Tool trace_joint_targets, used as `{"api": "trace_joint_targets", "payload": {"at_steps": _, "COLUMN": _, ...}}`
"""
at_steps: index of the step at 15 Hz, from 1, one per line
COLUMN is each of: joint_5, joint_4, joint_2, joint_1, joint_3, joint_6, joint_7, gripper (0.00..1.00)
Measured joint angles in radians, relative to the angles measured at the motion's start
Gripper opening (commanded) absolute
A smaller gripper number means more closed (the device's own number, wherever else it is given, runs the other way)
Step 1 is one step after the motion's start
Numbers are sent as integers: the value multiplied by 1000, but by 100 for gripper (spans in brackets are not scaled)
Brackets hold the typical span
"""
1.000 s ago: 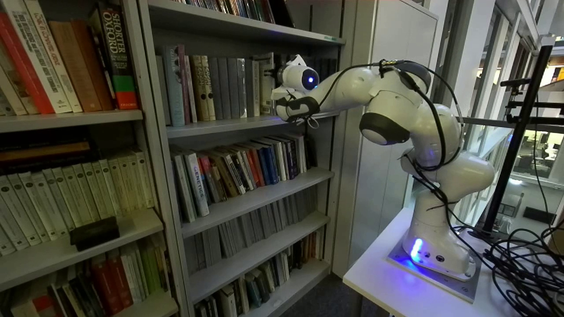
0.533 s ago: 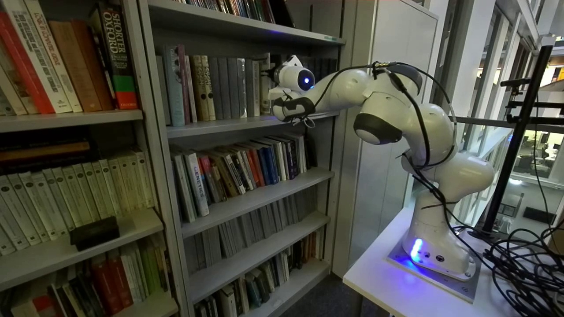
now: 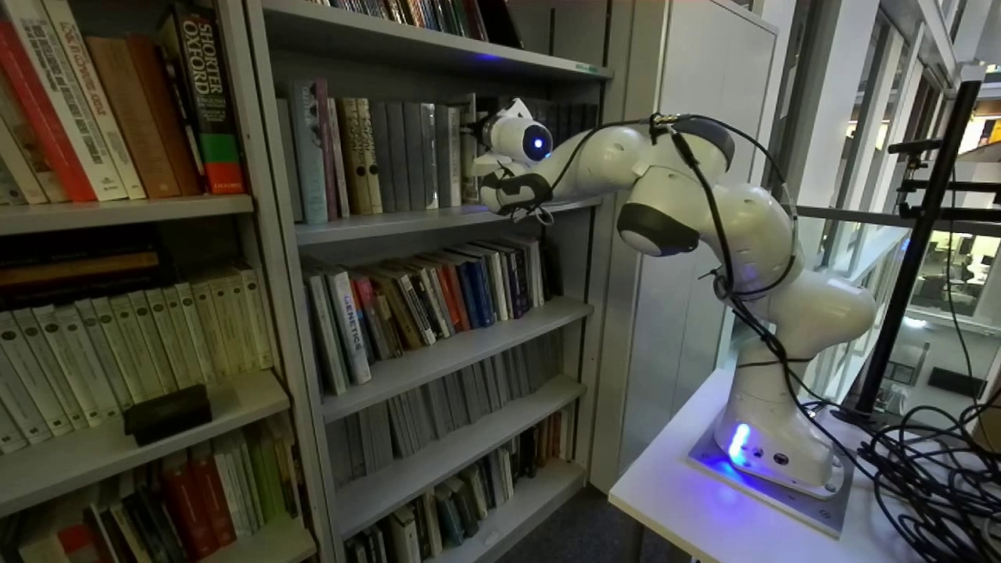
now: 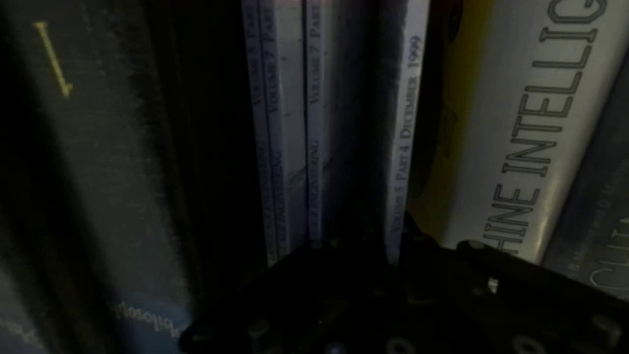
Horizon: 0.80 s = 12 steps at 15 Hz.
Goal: Move the thin white book to the right
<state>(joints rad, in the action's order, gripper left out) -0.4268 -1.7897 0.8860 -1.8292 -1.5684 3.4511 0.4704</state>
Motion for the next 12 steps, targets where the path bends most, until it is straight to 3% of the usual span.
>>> {"api": "trace_joint_targets", "payload": {"at_steps": 12, "joint_5": -3, "joint_4": 46, "joint_2": 10, "joint_1": -47, "joint_3": -24, "joint_6": -1, "joint_7": 2, "gripper": 2}}
